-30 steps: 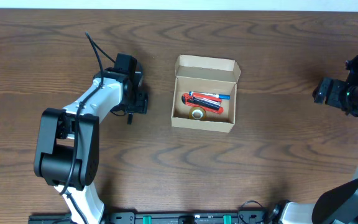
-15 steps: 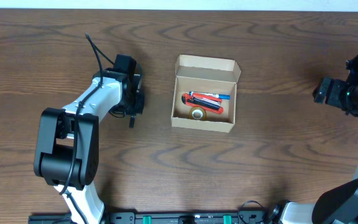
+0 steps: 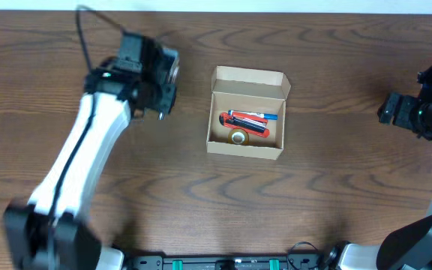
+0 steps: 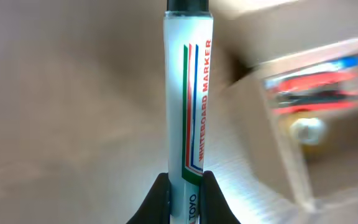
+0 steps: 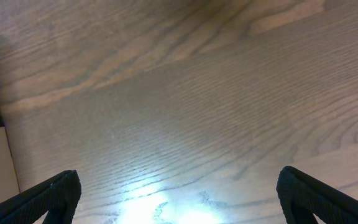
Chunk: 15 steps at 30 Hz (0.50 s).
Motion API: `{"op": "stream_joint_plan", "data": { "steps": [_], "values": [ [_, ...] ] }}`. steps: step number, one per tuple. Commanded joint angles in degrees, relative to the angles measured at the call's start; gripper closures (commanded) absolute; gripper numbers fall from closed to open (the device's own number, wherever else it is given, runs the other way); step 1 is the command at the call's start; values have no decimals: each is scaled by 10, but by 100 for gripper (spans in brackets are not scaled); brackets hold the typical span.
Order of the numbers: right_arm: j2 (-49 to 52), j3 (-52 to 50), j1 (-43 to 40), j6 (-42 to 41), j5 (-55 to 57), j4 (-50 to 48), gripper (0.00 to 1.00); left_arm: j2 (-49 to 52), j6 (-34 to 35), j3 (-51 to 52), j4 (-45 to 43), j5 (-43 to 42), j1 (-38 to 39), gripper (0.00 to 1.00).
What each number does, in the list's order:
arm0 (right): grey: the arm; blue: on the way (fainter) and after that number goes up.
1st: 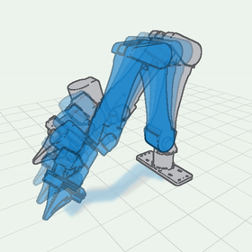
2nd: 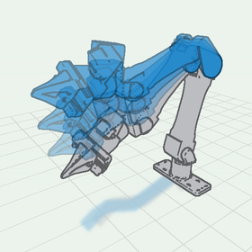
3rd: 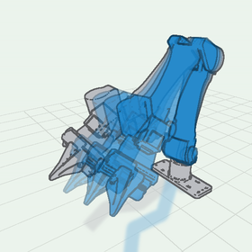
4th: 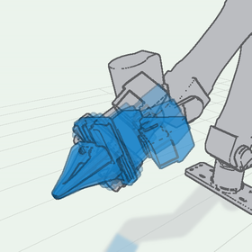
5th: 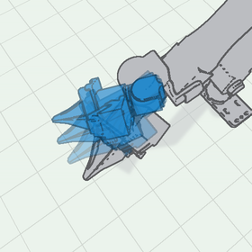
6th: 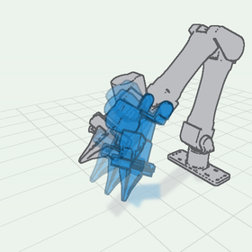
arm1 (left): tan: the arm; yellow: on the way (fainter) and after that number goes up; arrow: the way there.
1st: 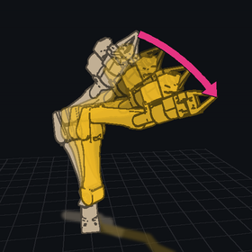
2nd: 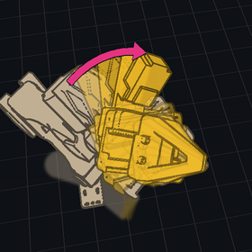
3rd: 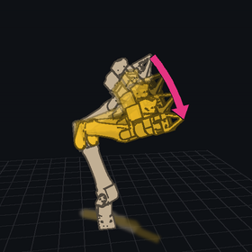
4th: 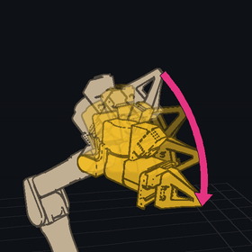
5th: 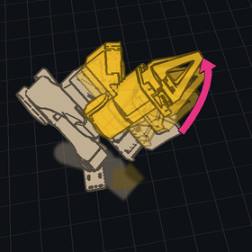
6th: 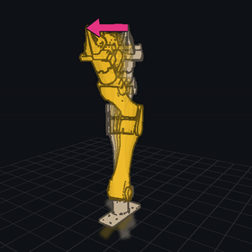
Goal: Pack container
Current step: 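Carry the whiteboard marker into the box and release it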
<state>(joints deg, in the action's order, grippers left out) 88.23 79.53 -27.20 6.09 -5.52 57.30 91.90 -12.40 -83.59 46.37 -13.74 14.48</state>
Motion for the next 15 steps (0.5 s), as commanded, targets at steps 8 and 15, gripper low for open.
{"op": "stream_joint_plan", "data": {
  "steps": [8,15],
  "values": [
    [-6,-2,-3,4,1,-14,1,-41,-396,-70,87,-75,141,94],
    [-6,-2,-3,4,1,-14,1,-15,-476,-70,48,-59,186,94]
  ]
}}
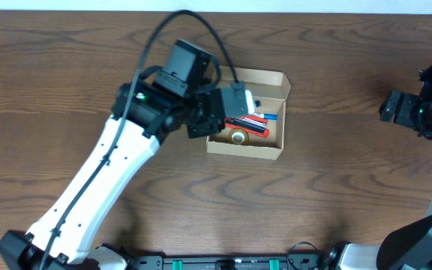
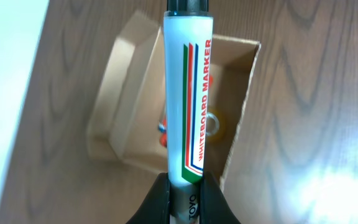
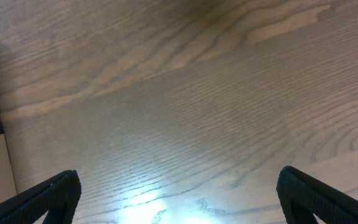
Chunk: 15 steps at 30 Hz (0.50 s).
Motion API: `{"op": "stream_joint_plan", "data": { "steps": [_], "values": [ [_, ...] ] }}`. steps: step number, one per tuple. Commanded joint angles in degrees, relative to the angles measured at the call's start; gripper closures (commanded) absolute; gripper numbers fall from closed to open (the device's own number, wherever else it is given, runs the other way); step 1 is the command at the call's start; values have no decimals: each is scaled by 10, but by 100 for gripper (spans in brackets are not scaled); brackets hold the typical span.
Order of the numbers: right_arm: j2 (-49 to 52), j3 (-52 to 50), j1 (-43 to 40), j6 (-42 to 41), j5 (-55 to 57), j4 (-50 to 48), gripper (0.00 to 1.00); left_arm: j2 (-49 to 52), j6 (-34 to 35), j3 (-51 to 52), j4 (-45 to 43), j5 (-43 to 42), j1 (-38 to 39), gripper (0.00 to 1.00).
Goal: Pack container
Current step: 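Carry the whiteboard marker into the box and release it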
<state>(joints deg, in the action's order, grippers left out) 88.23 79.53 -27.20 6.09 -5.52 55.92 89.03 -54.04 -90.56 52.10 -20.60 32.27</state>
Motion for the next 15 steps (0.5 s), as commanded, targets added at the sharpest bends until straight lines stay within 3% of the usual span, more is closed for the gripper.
{"op": "stream_joint_plan", "data": {
  "steps": [1,15],
  "values": [
    [-6,-2,-3,4,1,0,1,19,-59,0,-17,10,10,94],
    [-6,-2,-3,8,-6,2,1,176,-55,-45,-44,44,20,94]
  ]
}}
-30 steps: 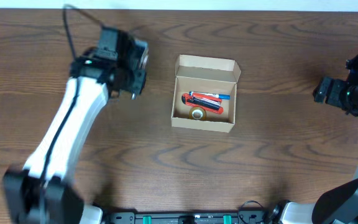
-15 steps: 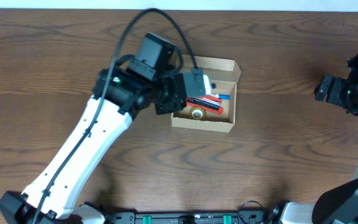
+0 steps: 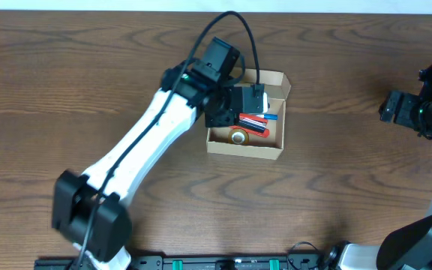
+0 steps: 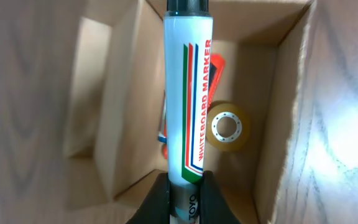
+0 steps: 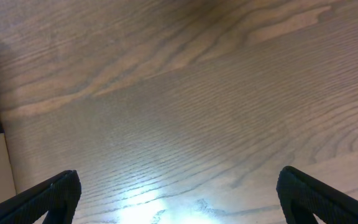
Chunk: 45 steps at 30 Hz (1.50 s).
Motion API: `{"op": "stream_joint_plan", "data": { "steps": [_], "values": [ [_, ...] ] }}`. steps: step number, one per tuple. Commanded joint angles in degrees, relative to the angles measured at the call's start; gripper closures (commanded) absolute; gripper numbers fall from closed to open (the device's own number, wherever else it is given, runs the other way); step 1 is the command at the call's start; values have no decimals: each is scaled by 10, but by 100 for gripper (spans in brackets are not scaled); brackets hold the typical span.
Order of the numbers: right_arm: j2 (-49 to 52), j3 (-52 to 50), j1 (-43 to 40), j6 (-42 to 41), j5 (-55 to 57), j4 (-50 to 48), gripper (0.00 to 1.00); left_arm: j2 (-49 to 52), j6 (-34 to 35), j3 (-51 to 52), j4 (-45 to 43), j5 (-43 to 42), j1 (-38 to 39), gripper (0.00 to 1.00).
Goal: Pack container
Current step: 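Carry the whiteboard marker into the box and release it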
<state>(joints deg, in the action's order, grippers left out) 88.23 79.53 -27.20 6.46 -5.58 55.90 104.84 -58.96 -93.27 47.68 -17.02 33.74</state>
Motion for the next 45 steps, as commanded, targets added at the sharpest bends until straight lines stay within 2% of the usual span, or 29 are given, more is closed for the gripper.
{"op": "stream_joint_plan", "data": {
  "steps": [1,14,29,30,32,36,37,40,42,44,45],
  "values": [
    [-6,-2,-2,5,-7,3,1,23,-6,-18,0,9,7,94],
    [-6,-2,-3,5,-13,4,1,105,-6,-18,-9,9,25,94],
    [-6,-2,-2,5,-13,7,1,182,39,-18,1,26,27,94],
    [-6,-2,-2,5,-13,7,1,181,43,-18,0,27,27,78],
    [-6,-2,-2,5,-13,6,1,180,51,-18,0,32,27,57],
    [-6,-2,-3,5,-13,4,1,176,65,-18,2,41,27,48],
    [-6,-2,-3,5,-13,4,1,173,65,-18,2,42,27,40],
    [-6,-2,-2,5,-14,4,1,158,65,-24,1,47,27,41],
    [-6,-2,-2,5,-18,2,1,144,71,-34,3,56,27,35],
    [-6,-2,-2,14,-37,-3,1,125,78,-47,5,59,27,39],
    [-6,-2,-2,16,-43,-6,1,114,88,-53,6,60,27,37]
  ]
}}
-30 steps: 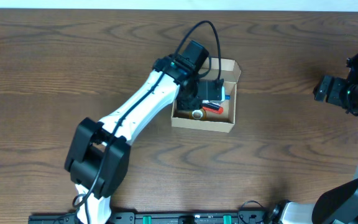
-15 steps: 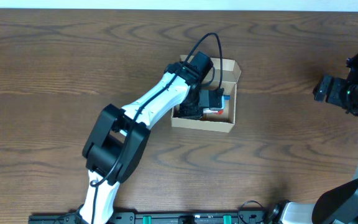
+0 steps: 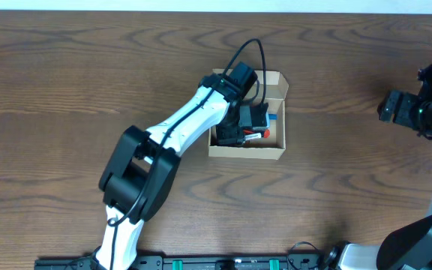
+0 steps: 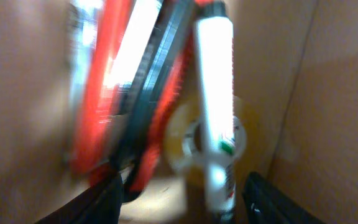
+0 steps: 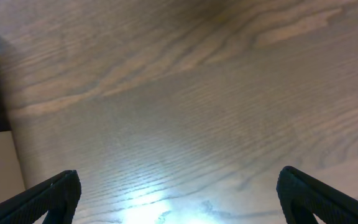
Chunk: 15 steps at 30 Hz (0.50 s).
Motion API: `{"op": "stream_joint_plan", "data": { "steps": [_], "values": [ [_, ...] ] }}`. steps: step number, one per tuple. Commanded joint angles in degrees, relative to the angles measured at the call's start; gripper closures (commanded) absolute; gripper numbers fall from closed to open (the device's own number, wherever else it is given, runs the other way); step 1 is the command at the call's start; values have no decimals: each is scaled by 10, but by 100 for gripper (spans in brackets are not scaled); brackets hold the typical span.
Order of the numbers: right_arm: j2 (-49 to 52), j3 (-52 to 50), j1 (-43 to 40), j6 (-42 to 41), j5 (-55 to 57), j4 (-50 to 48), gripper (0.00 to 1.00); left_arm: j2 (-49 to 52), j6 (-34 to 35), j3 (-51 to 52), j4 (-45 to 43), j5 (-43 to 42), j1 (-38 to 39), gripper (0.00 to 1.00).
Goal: Pack container
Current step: 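Carry the whiteboard marker into the box and release it, then withdraw the left gripper and position both grippers at the box lid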
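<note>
The cardboard box [image 3: 246, 152] stands open at mid-table. My left gripper [image 4: 182, 200] is down inside it, open, its fingers [image 4: 98, 199] spread wide. Between them lies the white whiteboard marker [image 4: 215, 106], free of both fingers and resting across a yellow tape roll [image 4: 188, 146]. Red and black pens [image 4: 126, 87] lie to its left, blurred. In the overhead view the left gripper [image 3: 247, 124] hides most of the box's contents. My right gripper [image 5: 179, 200] is open over bare wood, far to the right [image 3: 403, 111].
The box's back flaps [image 3: 280, 81] stand upright around the left wrist, and its brown inner wall [image 4: 309, 93] is close on the right of the left gripper. A pale object's corner shows at the left edge of the right wrist view.
My left gripper was shut on the marker just above the box's contents. Now it is lower in the box and open, and the marker lies loose on the tape roll. The right arm has not moved.
My left gripper held the marker left of the box, then over the box's left edge, then above the tape roll and pens inside. Now it is open in the box with the marker lying among them. The right gripper stayed open at the right.
</note>
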<state>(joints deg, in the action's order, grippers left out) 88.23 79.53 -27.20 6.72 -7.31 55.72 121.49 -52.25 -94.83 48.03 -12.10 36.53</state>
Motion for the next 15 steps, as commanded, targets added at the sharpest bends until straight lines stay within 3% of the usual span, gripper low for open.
{"op": "stream_joint_plan", "data": {
  "steps": [1,4,8,9,10,11,12,13,14,15],
  "values": [
    [-6,-2,-1,13,-26,-6,1,-63,32,-43,4,15,-2,32],
    [-6,-1,8,23,-41,-13,9,-98,52,-64,28,34,-2,29],
    [-6,24,24,33,-102,-27,30,-146,63,-84,66,88,-2,33],
    [-6,37,28,37,-118,-27,39,-158,74,-85,70,111,-3,33],
    [-6,54,31,43,-139,-26,59,-172,87,-85,74,136,-6,34],
    [-6,71,33,47,-158,-26,79,-185,105,-85,76,156,-10,38],
    [-6,89,36,49,-177,-26,86,-197,127,-85,76,171,-17,47],
    [-6,107,38,57,-198,-26,94,-209,148,-85,77,178,-27,63],
    [-6,124,38,57,-217,-24,99,-221,172,-85,77,184,-39,71],
    [-6,136,39,58,-234,-23,99,-234,201,-85,78,184,-54,73]
  ]
}}
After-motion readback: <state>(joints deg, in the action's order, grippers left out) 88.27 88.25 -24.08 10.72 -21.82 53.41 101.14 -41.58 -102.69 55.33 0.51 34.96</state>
